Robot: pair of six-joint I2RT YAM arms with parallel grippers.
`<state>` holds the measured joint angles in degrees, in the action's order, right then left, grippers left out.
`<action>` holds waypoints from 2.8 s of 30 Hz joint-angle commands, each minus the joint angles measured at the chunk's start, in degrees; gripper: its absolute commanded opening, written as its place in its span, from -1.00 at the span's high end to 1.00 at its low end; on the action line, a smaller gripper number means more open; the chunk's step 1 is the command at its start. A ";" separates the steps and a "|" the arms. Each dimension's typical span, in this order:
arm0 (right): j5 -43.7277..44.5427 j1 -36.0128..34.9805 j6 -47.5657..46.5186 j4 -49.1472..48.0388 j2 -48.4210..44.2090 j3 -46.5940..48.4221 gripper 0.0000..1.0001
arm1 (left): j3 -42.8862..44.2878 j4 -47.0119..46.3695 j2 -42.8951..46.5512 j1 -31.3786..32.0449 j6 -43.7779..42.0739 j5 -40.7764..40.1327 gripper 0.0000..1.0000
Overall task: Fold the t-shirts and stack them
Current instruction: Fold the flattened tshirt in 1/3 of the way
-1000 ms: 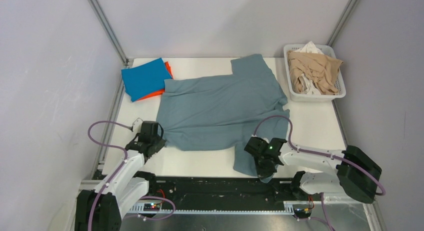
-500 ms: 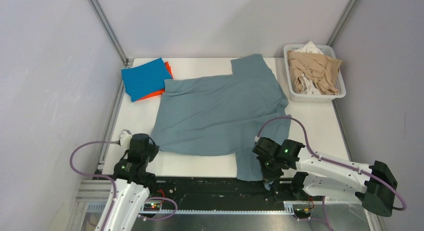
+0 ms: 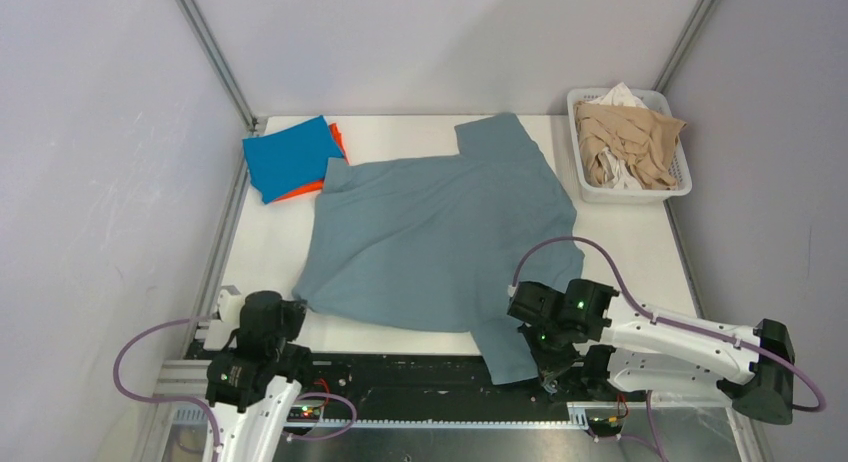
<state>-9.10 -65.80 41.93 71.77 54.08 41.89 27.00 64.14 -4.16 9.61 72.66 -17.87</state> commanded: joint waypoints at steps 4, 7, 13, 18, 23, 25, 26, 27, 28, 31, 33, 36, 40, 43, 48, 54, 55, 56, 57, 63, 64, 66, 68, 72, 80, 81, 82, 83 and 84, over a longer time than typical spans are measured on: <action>6.91 2.59 -1.44 4.19 0.29 7.64 1.00 | 1.05 1.99 -5.23 0.11 2.81 -3.73 1.00; 11.98 6.95 -3.67 3.76 0.73 10.98 1.00 | 1.30 0.64 -9.80 0.09 1.52 -5.58 1.00; 15.51 20.61 -11.43 0.10 2.63 15.83 1.00 | 0.28 -8.34 -16.17 0.14 -1.51 -5.89 1.00; 18.03 26.14 -16.10 -5.07 6.24 18.66 1.00 | 0.82 -14.57 -24.30 0.12 -3.73 -5.54 1.00; 18.91 31.54 -18.25 -9.19 9.29 21.66 1.00 | 4.14 -19.37 -35.05 0.21 -6.94 -6.09 1.00; 19.94 33.02 -18.61 -9.64 10.79 23.02 1.00 | 5.32 -20.79 -38.67 0.17 -8.10 -6.74 1.00; 20.95 33.85 -18.72 -9.94 11.70 23.71 1.00 | 5.64 -21.15 -40.93 0.11 -8.62 -7.00 1.00; 20.94 34.27 -19.23 -10.67 12.66 24.05 1.00 | 6.36 -21.82 -41.98 0.13 -8.87 -7.51 1.00; 20.56 35.09 -19.68 -11.03 13.30 24.82 1.00 | 6.77 -22.20 -43.80 0.12 -9.28 -7.78 1.00; 20.88 36.46 -21.35 -11.81 16.81 26.84 1.00 | 8.27 -23.09 -46.68 0.07 -9.85 -9.64 1.00; 21.29 37.55 -21.80 -12.46 19.15 29.18 1.00 | 9.18 -23.85 -49.13 0.06 -10.65 -10.28 1.00; 22.26 38.30 -23.56 -12.38 23.31 31.80 1.00 | 10.62 -24.92 -51.86 0.06 -11.70 -11.01 1.00; 25.02 40.01 -24.64 -12.55 27.61 35.43 1.00 | 12.31 -27.32 -56.36 0.02 -13.38 -10.09 1.00; 25.47 41.61 -25.91 -13.52 30.41 38.15 1.00 | 14.08 -29.18 -60.89 -0.01 -15.27 -9.46 1.00; 24.37 42.90 -29.63 -14.68 37.13 42.85 1.00 | 17.68 -29.81 -68.68 -0.44 -17.28 -9.53 1.00; 24.26 45.04 -32.87 -15.01 47.50 50.84 1.00 | 20.57 -29.99 -74.19 -2.25 -18.16 -11.78 1.00; 24.54 45.14 -33.60 -15.26 49.95 51.67 1.00 | 20.86 -29.96 -74.61 -2.33 -18.12 -12.31 1.00; 24.64 45.32 -34.03 -15.48 51.15 53.35 1.00 | 21.01 -30.00 -75.43 -2.45 -18.27 -12.42 1.00; 24.77 45.41 -34.73 -16.19 53.61 54.12 1.00 | 21.41 -29.97 -75.80 -2.51 -18.35 -12.78 0.93; 25.58 46.59 -35.95 -16.71 64.59 66.63 0.67 | 23.30 -29.86 -76.07 -3.04 -19.06 -14.31 -0.44; 25.69 46.62 -35.54 -15.86 66.11 68.05 0.21 | 23.55 -29.80 -74.89 -3.07 -19.43 -14.04 -0.86; 26.69 46.56 -34.00 -15.43 65.86 70.29 -0.13 | 24.27 -29.73 -72.02 -3.09 -20.45 -13.62 -0.98; 28.53 46.37 -31.53 -17.77 61.85 67.47 -0.41 | 24.56 -29.69 -68.18 -3.09 -22.21 -12.98 -0.99; 25.55 46.36 -24.02 -29.09 45.74 48.14 -0.97 | 23.38 -29.80 -60.94 -3.08 -26.98 -6.31 -0.99; -3.11 46.59 -15.23 -48.81 26.85 15.76 -0.99 | 16.29 -33.38 -59.45 -1.00 -32.34 9.98 -0.99; -4.08 46.35 -14.47 -50.36 27.76 14.38 -0.99 | 15.61 -34.59 -60.32 -0.87 -32.35 11.13 -0.99; -4.78 45.78 -14.27 -50.74 28.45 14.06 -0.99 | 14.54 -35.17 -61.26 -0.76 -32.47 11.60 -0.99; -4.56 45.51 -13.84 -51.46 30.01 13.87 -0.99 | 14.07 -36.29 -61.68 -0.75 -32.49 12.04 -0.99; -4.20 45.13 -13.69 -51.94 30.76 13.82 -0.99 | 13.39 -36.77 -62.73 -0.73 -32.54 12.05 -0.99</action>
<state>-5.80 -19.51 24.53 28.49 81.01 57.30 42.63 31.05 -64.53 8.45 42.76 -10.94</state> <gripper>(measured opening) 0.993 0.996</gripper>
